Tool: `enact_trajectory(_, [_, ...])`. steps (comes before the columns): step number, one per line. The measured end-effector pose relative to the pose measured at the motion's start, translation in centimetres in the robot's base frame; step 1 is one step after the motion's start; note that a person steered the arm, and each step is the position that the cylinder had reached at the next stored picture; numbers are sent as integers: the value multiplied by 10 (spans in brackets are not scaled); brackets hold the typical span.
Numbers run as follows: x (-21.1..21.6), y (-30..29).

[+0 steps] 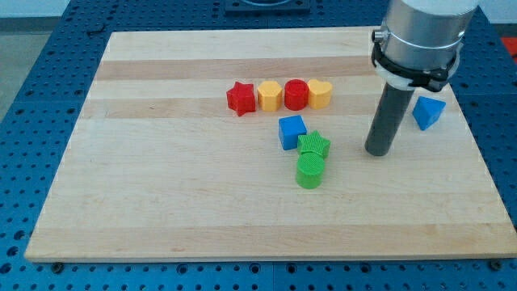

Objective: Slide the green circle to the bottom center

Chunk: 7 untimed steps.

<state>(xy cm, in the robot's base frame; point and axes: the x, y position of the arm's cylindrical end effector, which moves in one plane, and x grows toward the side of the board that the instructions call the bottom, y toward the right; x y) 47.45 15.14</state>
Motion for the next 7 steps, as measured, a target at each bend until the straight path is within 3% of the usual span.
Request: enact_trajectory(7, [3,-39])
